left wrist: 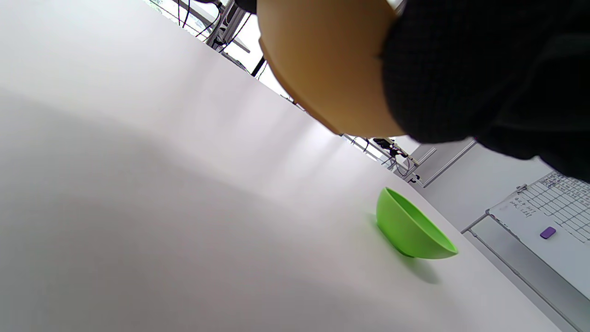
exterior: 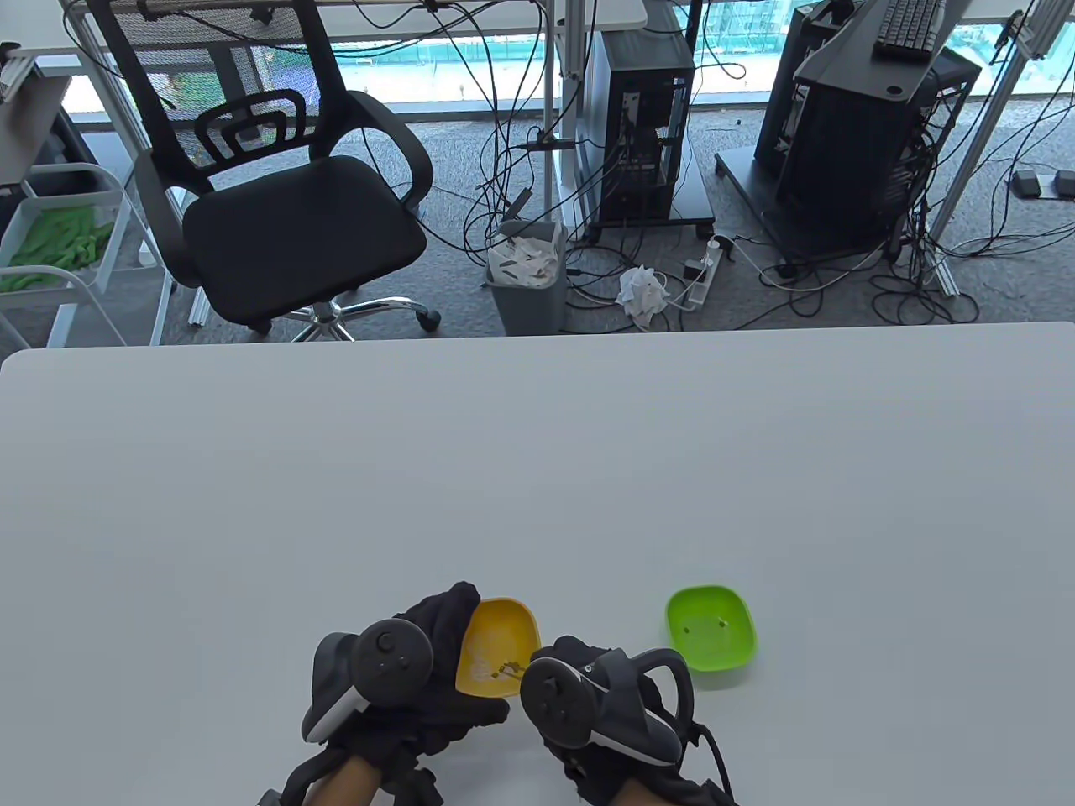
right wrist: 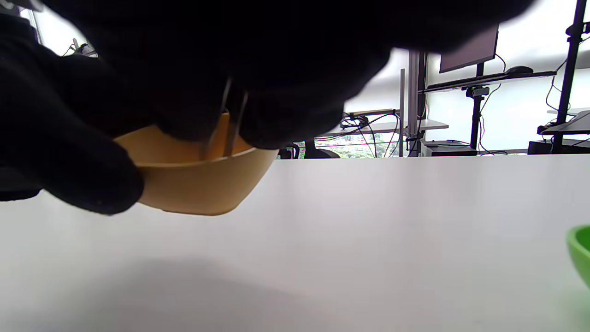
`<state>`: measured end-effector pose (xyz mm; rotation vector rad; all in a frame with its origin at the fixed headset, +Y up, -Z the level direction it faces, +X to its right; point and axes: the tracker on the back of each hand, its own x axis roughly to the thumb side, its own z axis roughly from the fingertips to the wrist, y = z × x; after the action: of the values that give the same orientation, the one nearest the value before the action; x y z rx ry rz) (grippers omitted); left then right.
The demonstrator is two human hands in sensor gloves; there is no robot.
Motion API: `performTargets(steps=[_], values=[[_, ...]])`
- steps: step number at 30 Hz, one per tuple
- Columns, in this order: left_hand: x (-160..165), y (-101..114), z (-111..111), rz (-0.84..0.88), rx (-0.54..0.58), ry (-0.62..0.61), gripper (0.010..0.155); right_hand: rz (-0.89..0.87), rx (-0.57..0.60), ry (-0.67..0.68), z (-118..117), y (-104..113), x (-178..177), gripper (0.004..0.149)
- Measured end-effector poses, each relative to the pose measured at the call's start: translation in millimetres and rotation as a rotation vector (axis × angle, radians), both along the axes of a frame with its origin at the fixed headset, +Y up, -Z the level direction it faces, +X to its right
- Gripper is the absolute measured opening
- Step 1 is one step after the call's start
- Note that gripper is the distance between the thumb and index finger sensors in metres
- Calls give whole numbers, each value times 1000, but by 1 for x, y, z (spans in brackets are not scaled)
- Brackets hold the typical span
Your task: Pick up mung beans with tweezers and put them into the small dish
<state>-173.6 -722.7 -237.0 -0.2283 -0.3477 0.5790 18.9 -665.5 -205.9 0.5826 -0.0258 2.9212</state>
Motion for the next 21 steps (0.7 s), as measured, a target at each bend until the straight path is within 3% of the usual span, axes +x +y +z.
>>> performTargets(steps=[21], values=[[1, -1, 0, -13, -4, -4, 120, 8, 2, -1, -1, -1, -1, 35]])
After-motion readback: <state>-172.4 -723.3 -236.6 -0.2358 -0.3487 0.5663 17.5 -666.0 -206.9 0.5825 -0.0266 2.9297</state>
